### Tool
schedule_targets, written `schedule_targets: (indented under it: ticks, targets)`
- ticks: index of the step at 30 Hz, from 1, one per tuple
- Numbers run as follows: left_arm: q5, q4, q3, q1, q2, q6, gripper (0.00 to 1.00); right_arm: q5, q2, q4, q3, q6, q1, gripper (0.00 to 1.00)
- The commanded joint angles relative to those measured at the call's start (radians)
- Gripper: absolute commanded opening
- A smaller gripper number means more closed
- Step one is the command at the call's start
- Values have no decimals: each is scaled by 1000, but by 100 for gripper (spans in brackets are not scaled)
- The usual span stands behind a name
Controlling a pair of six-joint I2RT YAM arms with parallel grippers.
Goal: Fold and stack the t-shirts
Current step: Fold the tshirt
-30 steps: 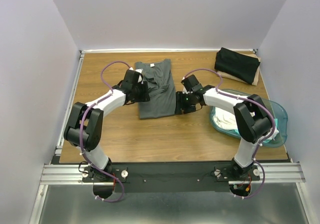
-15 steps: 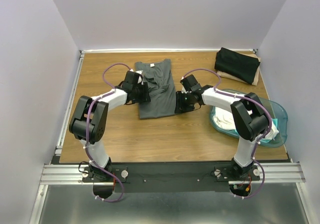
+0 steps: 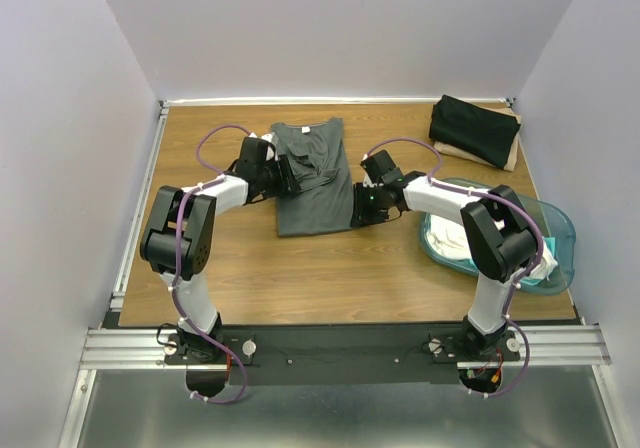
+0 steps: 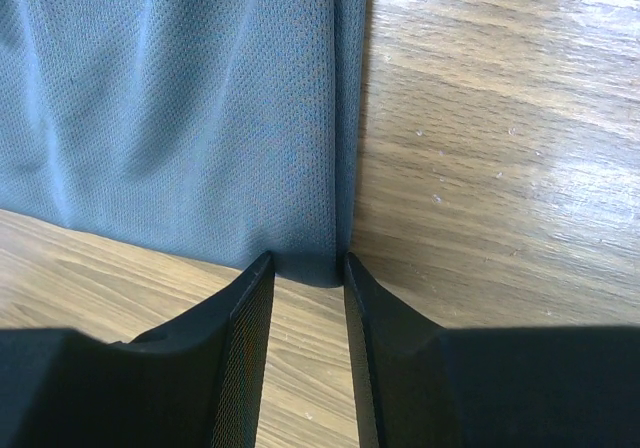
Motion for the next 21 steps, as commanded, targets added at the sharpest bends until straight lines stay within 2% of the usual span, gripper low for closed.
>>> schedule_targets:
  ticks: [1, 11, 21]
  targets:
    - [65, 65, 20, 6, 25, -32, 60, 9, 37, -7, -34, 6, 4, 41]
    - [132, 235, -21, 54, 43, -154, 61, 3, 54, -7, -26, 6, 4, 40]
    - [39, 277, 2, 115, 26, -206, 61, 4, 51, -7, -34, 6, 4, 40]
